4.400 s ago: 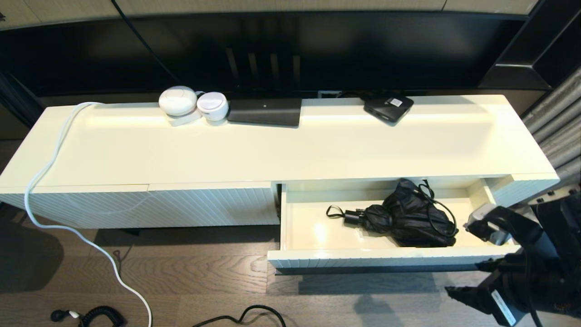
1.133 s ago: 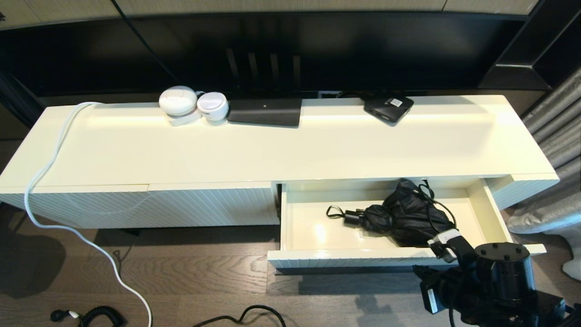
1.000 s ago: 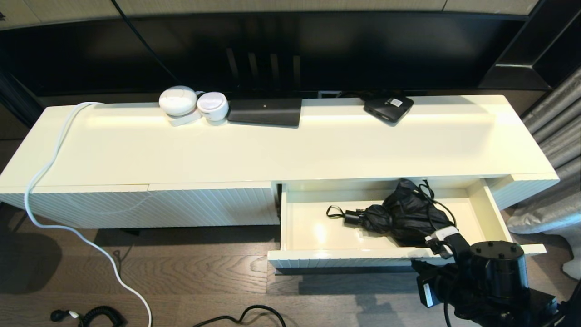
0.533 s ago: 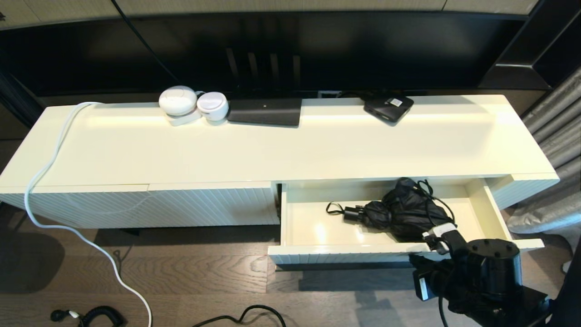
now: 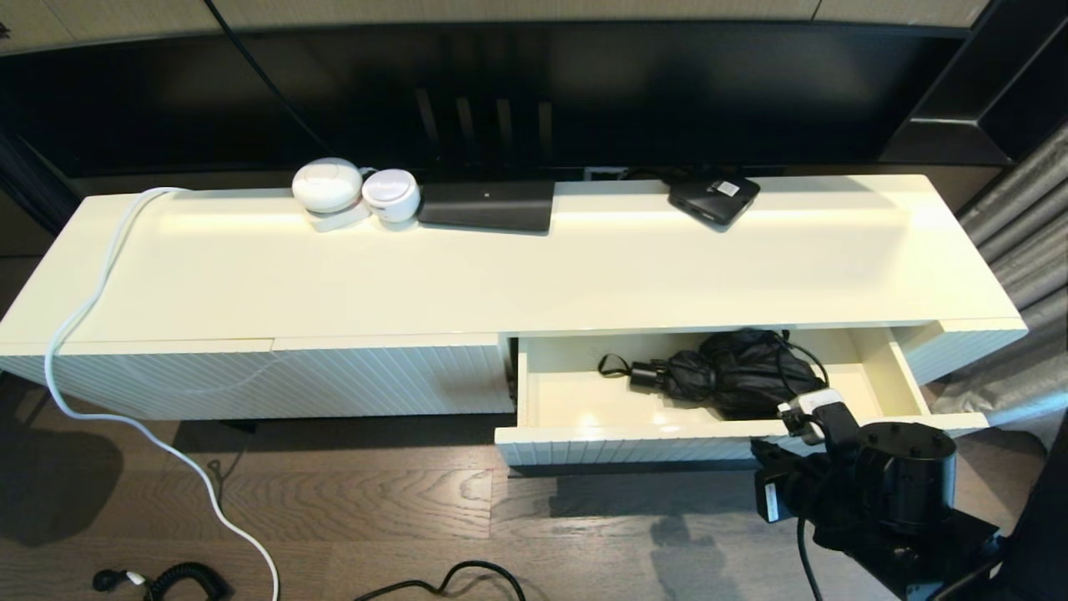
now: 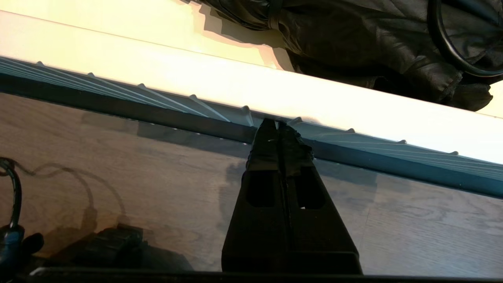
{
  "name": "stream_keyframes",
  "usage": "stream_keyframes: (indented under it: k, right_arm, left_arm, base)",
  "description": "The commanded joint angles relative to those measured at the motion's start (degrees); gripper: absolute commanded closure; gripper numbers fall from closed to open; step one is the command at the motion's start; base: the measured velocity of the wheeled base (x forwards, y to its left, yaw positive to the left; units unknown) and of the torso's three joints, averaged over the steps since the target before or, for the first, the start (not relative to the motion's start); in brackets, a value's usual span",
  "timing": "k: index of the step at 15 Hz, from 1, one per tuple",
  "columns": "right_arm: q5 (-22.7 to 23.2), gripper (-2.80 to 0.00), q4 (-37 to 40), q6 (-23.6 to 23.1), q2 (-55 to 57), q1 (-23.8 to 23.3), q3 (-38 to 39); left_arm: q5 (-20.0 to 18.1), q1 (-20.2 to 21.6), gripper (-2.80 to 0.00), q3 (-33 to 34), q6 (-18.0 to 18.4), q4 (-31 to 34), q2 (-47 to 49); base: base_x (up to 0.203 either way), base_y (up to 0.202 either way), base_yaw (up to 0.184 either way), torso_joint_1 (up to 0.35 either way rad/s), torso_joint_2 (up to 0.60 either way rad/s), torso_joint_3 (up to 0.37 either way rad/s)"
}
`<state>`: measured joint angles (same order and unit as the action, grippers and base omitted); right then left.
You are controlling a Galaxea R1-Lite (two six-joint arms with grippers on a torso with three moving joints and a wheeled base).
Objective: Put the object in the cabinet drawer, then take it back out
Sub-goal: Close the drawer
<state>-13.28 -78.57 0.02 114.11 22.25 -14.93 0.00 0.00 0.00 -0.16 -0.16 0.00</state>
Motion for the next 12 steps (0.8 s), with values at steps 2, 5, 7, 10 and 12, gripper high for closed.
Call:
stream_keyframes:
  k: [2, 5, 7, 10, 12]
  right_arm:
    - [-0.35, 0.00, -0.36, 0.03, 1.40, -0.01, -1.79]
    - [-0.61, 0.00, -0.71, 0.06, 3.93, -0.01, -4.41]
    - [-1.32, 0.00, -0.80, 0.06, 4.63, -0.01, -5.91]
    - [-1.58, 0.00, -0.70, -0.02, 4.91, -0.11, -7.51]
    - [-1.66, 0.00, -0.63, -0.02, 5.94, -0.19, -9.85]
  left_arm:
    - [0.00, 0.00, 0.00, 0.07, -0.02, -0.02, 0.00]
    - [0.00, 0.00, 0.00, 0.00, -0.02, -0.02, 0.00]
    - [0.00, 0.00, 0.00, 0.00, -0.02, -0.02, 0.00]
    - [0.00, 0.00, 0.00, 0.06, -0.02, -0.02, 0.00]
    - [0.00, 0.00, 0.00, 0.09, -0.02, -0.02, 0.00]
  base:
    - [0.000, 0.000, 0.000, 0.000, 0.00, 0.000]
    - [0.000, 0.000, 0.000, 0.000, 0.00, 0.000]
    - [0.000, 0.000, 0.000, 0.000, 0.00, 0.000]
    - [0.000, 0.000, 0.000, 0.000, 0.00, 0.000]
    - [0.000, 0.000, 0.000, 0.000, 0.00, 0.000]
